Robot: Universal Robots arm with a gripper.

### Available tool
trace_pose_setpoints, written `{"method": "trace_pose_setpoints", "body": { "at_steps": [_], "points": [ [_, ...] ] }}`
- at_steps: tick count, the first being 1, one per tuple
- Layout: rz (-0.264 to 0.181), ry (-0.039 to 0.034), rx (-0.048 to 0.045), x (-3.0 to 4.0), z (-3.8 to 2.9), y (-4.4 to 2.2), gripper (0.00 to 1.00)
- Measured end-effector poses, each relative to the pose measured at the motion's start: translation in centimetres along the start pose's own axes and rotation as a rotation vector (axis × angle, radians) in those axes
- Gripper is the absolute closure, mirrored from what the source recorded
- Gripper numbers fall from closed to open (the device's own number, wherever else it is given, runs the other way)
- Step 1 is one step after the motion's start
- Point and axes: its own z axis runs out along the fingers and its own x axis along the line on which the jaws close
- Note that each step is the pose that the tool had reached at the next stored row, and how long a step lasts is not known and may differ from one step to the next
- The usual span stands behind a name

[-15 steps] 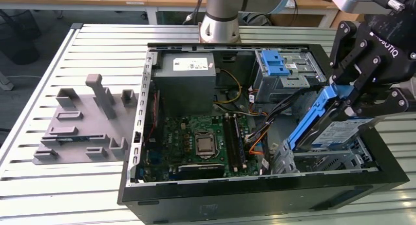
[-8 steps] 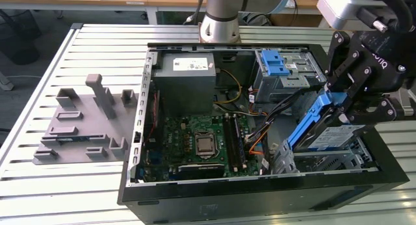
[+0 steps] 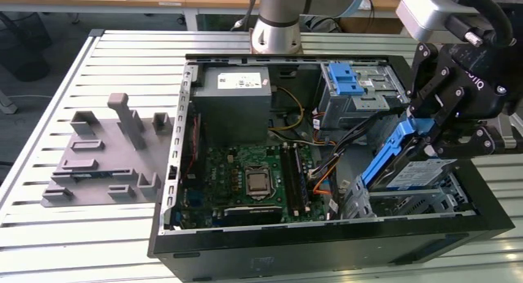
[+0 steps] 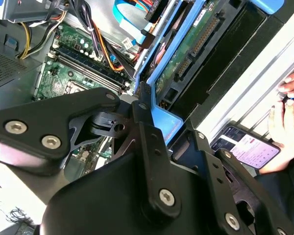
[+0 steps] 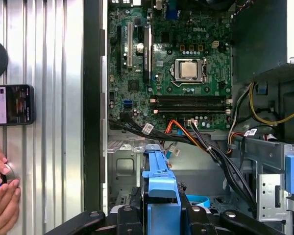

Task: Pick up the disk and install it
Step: 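Insert the disk into the insertion slot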

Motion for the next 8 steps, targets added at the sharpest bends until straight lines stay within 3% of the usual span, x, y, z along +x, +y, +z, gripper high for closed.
{"method": "trace_pose_setpoints", "body": {
  "at_steps": [8],
  "points": [
    [0.000,-0.0001,0.0000,0.04,1.10,-0.02,0.64]
  ]
}}
